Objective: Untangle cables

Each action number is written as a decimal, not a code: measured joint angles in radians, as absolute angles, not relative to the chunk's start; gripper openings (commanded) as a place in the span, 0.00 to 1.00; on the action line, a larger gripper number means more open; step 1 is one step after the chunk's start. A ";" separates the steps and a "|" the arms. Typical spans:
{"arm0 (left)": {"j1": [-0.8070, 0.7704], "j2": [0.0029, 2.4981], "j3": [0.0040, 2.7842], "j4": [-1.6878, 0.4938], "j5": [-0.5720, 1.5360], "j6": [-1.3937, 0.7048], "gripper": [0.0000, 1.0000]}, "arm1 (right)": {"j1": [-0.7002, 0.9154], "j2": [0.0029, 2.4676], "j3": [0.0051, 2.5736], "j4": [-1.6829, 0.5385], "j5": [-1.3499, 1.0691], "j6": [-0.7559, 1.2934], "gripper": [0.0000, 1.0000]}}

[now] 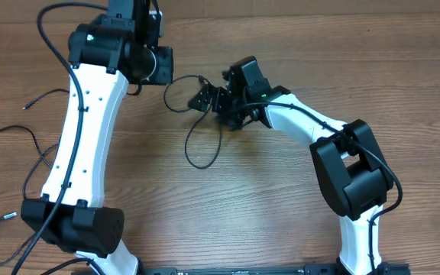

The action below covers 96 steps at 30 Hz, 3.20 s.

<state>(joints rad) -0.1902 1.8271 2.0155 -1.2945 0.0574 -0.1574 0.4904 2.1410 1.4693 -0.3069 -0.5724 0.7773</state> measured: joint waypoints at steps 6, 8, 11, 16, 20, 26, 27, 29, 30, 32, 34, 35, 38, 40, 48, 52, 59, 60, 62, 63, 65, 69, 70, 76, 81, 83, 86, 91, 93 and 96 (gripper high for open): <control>-0.191 1.835 1.879 -1.230 0.117 -0.157 0.21 | 0.358 2.141 1.472 -0.474 -0.571 0.743 1.00; -0.195 1.835 1.840 -1.205 0.126 -0.157 0.22 | 0.310 2.138 1.472 -0.528 -0.551 0.729 1.00; -0.215 1.836 1.801 -1.167 0.136 -0.157 0.24 | 0.248 2.115 1.472 -0.621 -0.471 0.720 1.00; -0.275 1.836 1.743 -1.083 0.143 -0.158 0.32 | 0.203 2.049 1.472 -0.747 -0.303 0.709 1.00; -0.348 1.836 1.623 -0.957 0.146 -0.160 0.50 | 0.163 2.030 1.472 -0.840 -0.210 0.705 1.00; -0.405 1.838 1.459 -0.813 0.084 -0.161 0.59 | 0.107 2.030 1.472 -0.917 -0.168 0.643 1.00; -0.404 1.839 1.433 -0.791 0.074 -0.158 0.59 | 0.104 2.030 1.472 -0.926 -0.165 0.630 1.00; -0.394 1.839 1.395 -0.755 0.067 -0.149 0.57 | 0.106 2.030 1.472 -0.944 -0.156 0.614 1.00; -0.385 1.839 1.382 -0.743 0.067 -0.142 0.57 | 0.107 2.030 1.472 -0.952 -0.152 0.607 1.00; -0.361 1.839 1.357 -0.723 0.071 -0.118 0.57 | 0.112 2.030 1.472 -0.953 -0.148 0.598 1.00; -0.339 1.839 1.335 -0.712 0.075 -0.089 0.57 | 0.117 2.030 1.468 -0.945 -0.145 0.593 1.00; -0.332 1.839 1.327 -0.710 0.076 -0.075 0.57 | 0.118 2.030 1.464 -0.941 -0.142 0.591 1.00; -0.316 1.839 1.298 -0.704 0.078 -0.022 0.56 | 0.120 2.030 1.440 -0.925 -0.141 0.587 1.00; -0.316 1.839 1.279 -0.691 0.080 0.007 0.55 | 0.120 2.030 1.417 -0.917 -0.140 0.586 1.00; -0.319 1.839 1.172 -0.561 0.086 0.036 0.51 | 0.120 2.015 1.367 -0.888 -0.138 0.580 1.00; -0.319 1.839 1.139 -0.525 0.086 0.037 0.52 | 0.120 2.011 1.361 -0.884 -0.138 0.579 1.00; -0.319 1.886 1.125 -0.503 0.086 0.028 0.38 | 0.120 2.011 1.359 -0.879 -0.138 0.579 1.00; -0.319 1.897 1.127 -0.501 0.084 0.025 0.36 | 0.120 2.011 1.359 -0.879 -0.138 0.579 1.00; -0.319 1.901 1.131 -0.495 0.084 0.025 0.27 | 0.120 2.011 1.359 -0.878 -0.138 0.580 1.00; -0.319 1.901 1.131 -0.496 0.084 0.025 0.20 | 0.120 2.011 1.359 -0.878 -0.138 0.579 1.00; -0.319 1.902 1.131 -0.497 0.079 0.025 0.04 | 0.120 2.011 1.359 -0.877 -0.138 0.579 1.00; -0.318 1.903 1.136 -0.511 0.070 0.009 0.04 | 0.120 2.011 1.358 -0.875 -0.138 0.579 1.00; -0.316 1.903 1.143 -0.531 0.067 0.002 0.04 | 0.120 2.011 1.358 -0.875 -0.138 0.579 1.00; -0.257 1.900 1.333 -0.741 0.032 -0.015 0.04 | 0.120 2.011 1.358 -0.874 -0.138 0.579 1.00; -0.154 1.869 1.713 -0.828 -0.052 -0.027 0.04 | 0.120 2.011 1.358 -0.874 -0.138 0.579 1.00; -0.099 1.844 1.855 -0.802 -0.110 -0.026 0.04 | 0.120 2.011 1.358 -0.875 -0.138 0.576 1.00; 0.001 1.800 1.985 -0.715 -0.217 -0.026 0.04 | 0.120 2.011 1.358 -0.876 -0.137 0.575 1.00; 0.208 1.778 2.023 -0.606 -0.331 -0.028 0.04 | 0.121 2.010 1.358 -0.880 -0.130 0.564 1.00; 0.293 1.785 2.021 -0.613 -0.349 -0.053 0.04 | 0.121 2.010 1.358 -0.880 -0.127 0.561 1.00; 0.413 1.792 2.020 -0.621 -0.347 -0.113 0.18 | 0.121 2.009 1.357 -0.880 -0.124 0.556 1.00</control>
